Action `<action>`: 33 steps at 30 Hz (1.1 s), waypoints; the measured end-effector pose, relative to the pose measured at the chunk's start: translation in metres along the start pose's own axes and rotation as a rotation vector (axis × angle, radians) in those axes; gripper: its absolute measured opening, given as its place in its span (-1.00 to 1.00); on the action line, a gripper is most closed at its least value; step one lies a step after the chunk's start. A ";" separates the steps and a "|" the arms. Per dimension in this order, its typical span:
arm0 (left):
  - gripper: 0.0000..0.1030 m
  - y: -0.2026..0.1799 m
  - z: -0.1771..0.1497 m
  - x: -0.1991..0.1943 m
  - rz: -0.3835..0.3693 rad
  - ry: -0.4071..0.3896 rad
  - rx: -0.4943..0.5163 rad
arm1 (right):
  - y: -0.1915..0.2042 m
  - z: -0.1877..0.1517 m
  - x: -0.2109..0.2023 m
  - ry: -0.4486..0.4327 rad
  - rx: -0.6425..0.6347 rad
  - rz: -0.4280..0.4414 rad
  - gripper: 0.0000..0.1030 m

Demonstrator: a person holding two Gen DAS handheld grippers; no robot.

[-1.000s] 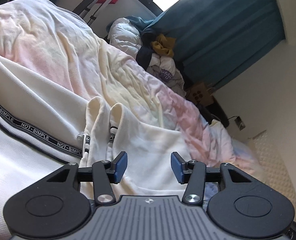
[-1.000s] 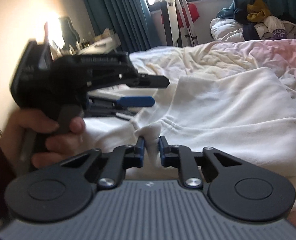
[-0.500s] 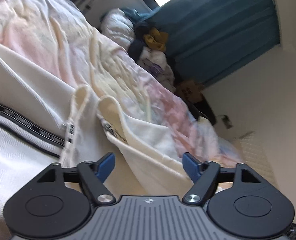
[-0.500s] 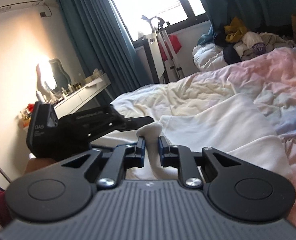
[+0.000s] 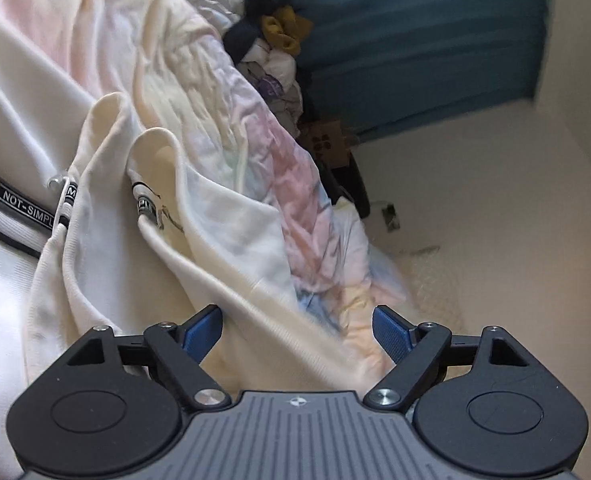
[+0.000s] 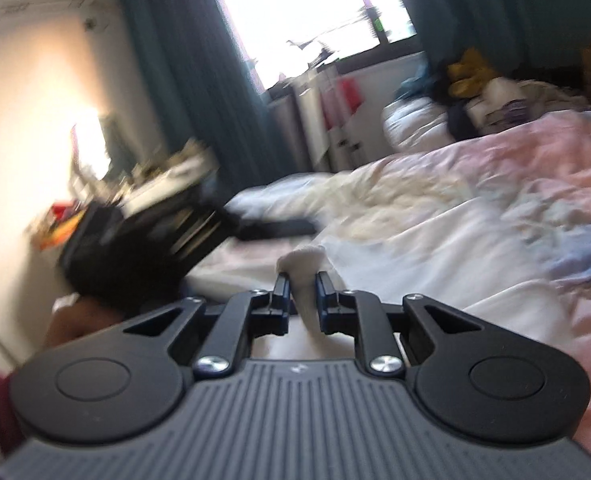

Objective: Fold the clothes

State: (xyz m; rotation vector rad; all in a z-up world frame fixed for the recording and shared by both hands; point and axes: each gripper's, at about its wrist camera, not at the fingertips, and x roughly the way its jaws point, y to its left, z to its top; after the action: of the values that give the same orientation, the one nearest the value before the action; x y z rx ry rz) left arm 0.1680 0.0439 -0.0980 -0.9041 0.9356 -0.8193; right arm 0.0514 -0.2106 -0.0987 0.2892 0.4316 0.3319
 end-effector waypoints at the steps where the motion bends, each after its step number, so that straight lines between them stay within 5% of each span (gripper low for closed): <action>1: 0.61 0.002 0.001 0.003 0.005 -0.005 -0.004 | 0.008 -0.003 0.002 0.011 -0.031 0.006 -0.69; 3: 0.41 -0.001 0.003 0.006 0.052 -0.013 0.040 | 0.021 -0.009 0.004 0.025 -0.091 0.015 -0.69; 6: -0.16 -0.007 0.003 0.011 0.131 -0.026 0.113 | 0.031 -0.013 0.006 0.038 -0.142 0.031 -0.69; 8: -0.74 -0.010 0.003 0.012 0.177 -0.043 0.150 | 0.029 -0.012 0.006 0.042 -0.127 0.056 -0.69; 12: -0.78 -0.013 0.003 0.010 0.281 -0.102 0.190 | 0.021 -0.017 0.022 0.069 -0.085 0.095 -0.69; 16: -0.75 0.001 0.000 0.019 0.435 -0.069 0.243 | 0.019 -0.031 0.055 0.191 -0.042 0.084 -0.69; 20: -0.68 0.005 -0.007 0.021 0.470 -0.065 0.295 | 0.012 -0.037 0.068 0.255 0.021 0.071 -0.67; 27: -0.60 0.009 -0.012 0.017 0.485 -0.051 0.300 | -0.002 -0.005 0.004 0.052 0.129 0.130 -0.63; 33: -0.56 0.003 -0.021 0.006 0.487 -0.082 0.300 | -0.029 0.002 0.028 0.000 0.046 -0.120 -0.64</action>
State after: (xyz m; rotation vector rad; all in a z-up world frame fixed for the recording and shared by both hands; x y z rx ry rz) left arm 0.1519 0.0342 -0.1094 -0.4182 0.8823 -0.4807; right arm 0.0832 -0.2266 -0.1170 0.3071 0.4551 0.2045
